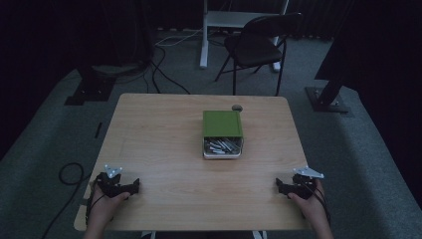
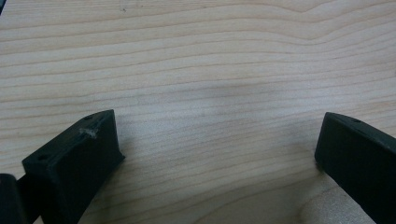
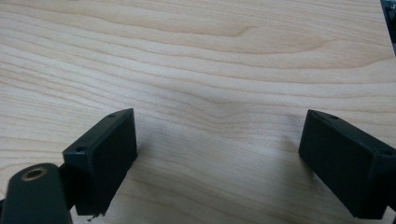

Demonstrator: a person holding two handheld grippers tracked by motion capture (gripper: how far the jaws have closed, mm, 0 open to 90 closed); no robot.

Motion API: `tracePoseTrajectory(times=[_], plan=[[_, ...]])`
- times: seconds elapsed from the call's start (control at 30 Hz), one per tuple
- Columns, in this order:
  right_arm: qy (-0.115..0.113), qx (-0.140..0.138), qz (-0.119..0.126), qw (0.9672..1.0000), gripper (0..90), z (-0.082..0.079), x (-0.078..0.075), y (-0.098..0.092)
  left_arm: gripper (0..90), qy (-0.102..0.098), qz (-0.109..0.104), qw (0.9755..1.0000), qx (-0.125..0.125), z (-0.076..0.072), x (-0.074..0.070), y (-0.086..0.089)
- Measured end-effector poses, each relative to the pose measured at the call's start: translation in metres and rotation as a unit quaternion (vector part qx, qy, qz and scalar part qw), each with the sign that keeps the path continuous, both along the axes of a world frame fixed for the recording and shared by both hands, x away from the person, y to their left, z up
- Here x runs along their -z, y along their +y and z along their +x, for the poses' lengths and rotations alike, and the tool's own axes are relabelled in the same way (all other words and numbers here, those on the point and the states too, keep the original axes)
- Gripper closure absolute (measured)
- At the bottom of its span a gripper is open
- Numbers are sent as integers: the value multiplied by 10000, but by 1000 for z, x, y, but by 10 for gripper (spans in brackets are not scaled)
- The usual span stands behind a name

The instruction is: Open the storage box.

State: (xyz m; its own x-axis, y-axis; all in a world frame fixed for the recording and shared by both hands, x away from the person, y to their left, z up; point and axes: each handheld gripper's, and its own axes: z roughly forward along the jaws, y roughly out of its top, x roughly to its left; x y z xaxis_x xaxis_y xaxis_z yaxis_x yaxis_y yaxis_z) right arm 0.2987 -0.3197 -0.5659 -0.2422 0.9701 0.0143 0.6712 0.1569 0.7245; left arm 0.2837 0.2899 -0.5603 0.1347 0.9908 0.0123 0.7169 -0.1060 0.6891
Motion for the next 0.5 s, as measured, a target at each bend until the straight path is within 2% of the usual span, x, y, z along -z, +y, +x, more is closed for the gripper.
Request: tracePoseTrajectory(times=[0.2,0.33,0.5], plan=[[2,11,4,10000,110,0,0,0,6,0,1,10000,10,0,0,0],[2,11,4,10000,109,0,0,0,6,-56,61,9997,243,0,-1,-3],[1,11,4,10000,109,0,0,0,6,-218,164,9988,407,-1,-5,-10]])
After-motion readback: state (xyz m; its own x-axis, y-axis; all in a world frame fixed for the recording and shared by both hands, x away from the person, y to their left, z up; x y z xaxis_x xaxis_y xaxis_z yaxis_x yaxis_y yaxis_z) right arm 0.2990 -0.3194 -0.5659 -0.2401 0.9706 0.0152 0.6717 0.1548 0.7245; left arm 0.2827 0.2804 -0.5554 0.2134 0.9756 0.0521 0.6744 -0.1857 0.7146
